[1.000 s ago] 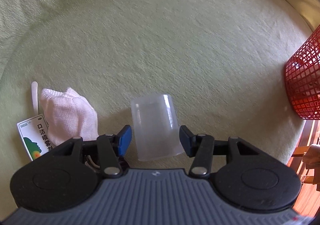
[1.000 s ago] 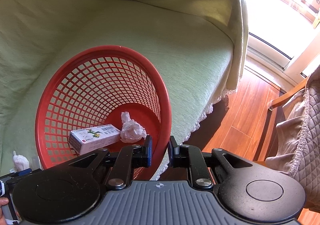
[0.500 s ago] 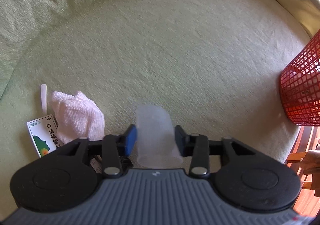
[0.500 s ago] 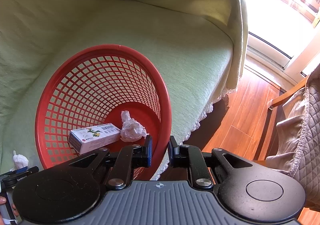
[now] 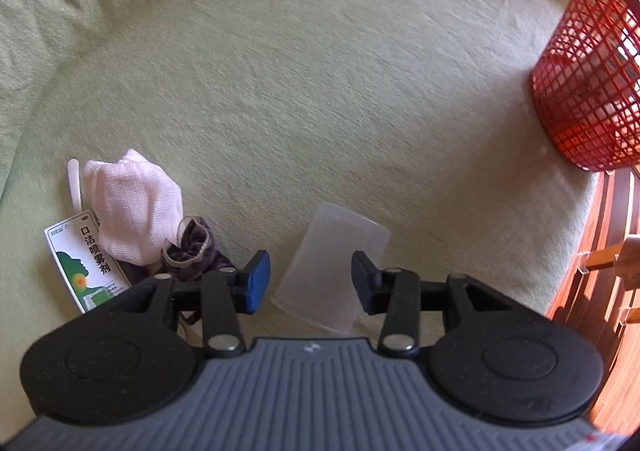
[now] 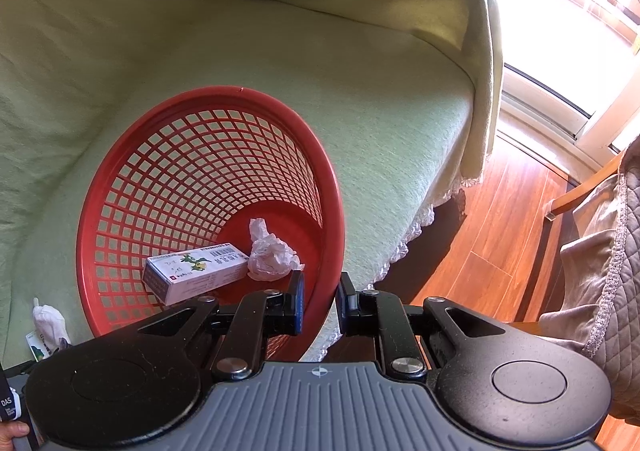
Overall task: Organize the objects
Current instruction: 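Lift the clear cup over the basket and open the left tool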
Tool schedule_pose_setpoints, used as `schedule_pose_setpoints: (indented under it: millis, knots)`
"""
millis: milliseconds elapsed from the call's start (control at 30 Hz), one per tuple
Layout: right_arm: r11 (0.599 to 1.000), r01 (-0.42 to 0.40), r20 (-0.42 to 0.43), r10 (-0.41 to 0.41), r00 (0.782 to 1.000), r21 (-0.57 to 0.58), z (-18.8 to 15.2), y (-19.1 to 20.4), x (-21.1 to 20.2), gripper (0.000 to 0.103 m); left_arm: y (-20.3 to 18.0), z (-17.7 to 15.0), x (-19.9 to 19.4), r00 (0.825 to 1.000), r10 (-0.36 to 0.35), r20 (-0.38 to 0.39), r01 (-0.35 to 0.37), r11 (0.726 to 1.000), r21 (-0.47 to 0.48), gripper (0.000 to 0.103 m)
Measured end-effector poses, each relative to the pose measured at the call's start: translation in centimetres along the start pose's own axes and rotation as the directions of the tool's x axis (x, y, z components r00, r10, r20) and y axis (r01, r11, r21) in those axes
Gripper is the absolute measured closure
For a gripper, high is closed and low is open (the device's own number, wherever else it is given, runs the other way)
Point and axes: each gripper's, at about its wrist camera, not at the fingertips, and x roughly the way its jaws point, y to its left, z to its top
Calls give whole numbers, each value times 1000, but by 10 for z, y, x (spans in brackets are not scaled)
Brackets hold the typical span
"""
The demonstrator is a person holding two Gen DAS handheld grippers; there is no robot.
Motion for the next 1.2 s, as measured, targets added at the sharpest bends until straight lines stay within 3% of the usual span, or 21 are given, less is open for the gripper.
schedule_pose_setpoints:
  millis: [167,333,433,633,867,1200]
  knots:
    - [1000,-3,-4,3,1000,2,0,-1,1,90,-10,-10,-2,999,-42,-3,42,997,58,61]
    - [1000,3,-5,-3,1000,1,-1,-1,2,90,-19,-3,11,1000,-18,5,17,989,149,59]
    - [1000,8,-6,-8,1000,-1,-1,-1,2,90,-15,5,20,999,-43,-21,46,984,170,59]
    - [1000,7,-6,-7,1000,1,-1,-1,2,90,-20,-1,29,999,-5,-46,17,964,266,71]
    - [1000,0,-4,0,1000,10,-2,-3,2,90,-19,-9,24,1000,13,-26,-7,974,228,75]
    - [999,-25,2,25,1000,21,-2,-4,-1,91,-12,-3,-37,1000,-11,19,9,997,83,75]
